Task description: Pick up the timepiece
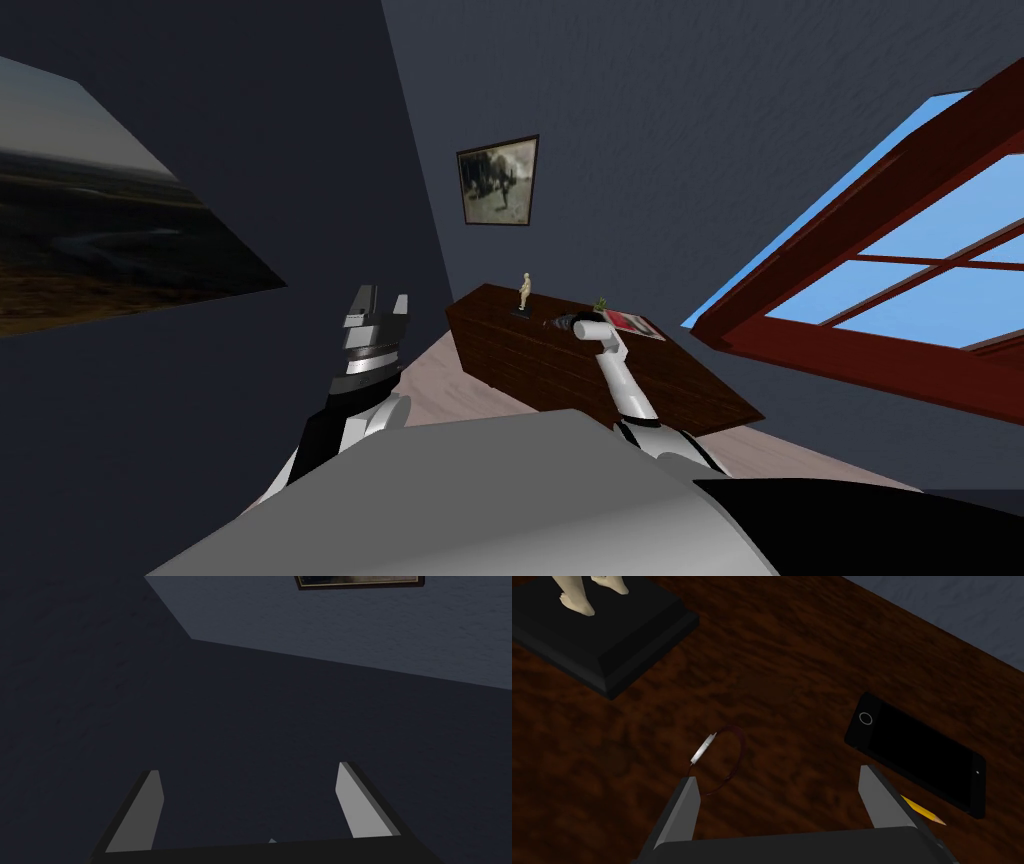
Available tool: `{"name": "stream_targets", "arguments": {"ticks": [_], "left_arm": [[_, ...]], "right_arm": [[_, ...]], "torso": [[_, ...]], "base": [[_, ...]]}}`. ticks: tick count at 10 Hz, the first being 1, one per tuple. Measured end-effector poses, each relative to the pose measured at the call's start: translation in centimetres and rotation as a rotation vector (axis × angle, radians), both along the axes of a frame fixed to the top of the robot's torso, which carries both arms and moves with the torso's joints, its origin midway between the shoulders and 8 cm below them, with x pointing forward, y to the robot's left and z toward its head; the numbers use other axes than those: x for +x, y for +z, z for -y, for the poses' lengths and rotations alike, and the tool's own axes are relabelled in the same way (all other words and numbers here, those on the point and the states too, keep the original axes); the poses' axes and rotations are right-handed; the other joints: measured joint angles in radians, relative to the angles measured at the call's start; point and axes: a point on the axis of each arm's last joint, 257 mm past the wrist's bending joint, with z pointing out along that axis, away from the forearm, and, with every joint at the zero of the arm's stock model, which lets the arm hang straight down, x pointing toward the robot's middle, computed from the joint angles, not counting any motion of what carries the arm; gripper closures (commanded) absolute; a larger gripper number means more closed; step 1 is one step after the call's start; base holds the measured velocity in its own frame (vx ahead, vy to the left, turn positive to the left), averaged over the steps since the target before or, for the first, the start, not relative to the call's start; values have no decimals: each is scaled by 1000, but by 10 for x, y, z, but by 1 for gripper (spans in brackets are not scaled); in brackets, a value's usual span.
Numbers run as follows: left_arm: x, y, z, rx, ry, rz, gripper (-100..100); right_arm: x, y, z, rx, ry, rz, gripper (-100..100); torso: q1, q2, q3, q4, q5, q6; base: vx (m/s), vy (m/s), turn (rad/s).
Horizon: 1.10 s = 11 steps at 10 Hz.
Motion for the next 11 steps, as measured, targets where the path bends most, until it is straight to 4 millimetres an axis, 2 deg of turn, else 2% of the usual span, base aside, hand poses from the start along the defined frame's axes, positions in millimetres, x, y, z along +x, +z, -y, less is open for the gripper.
{"name": "stream_targets", "arguments": {"ticks": [11], "left_arm": [[0,0,0,0,0,0,0]], "right_arm": [[-10,-32,13,249,-174,-289,-100]], "torso": [[0,0,0,0,0,0]], "base": [[49,43,-46]]}}
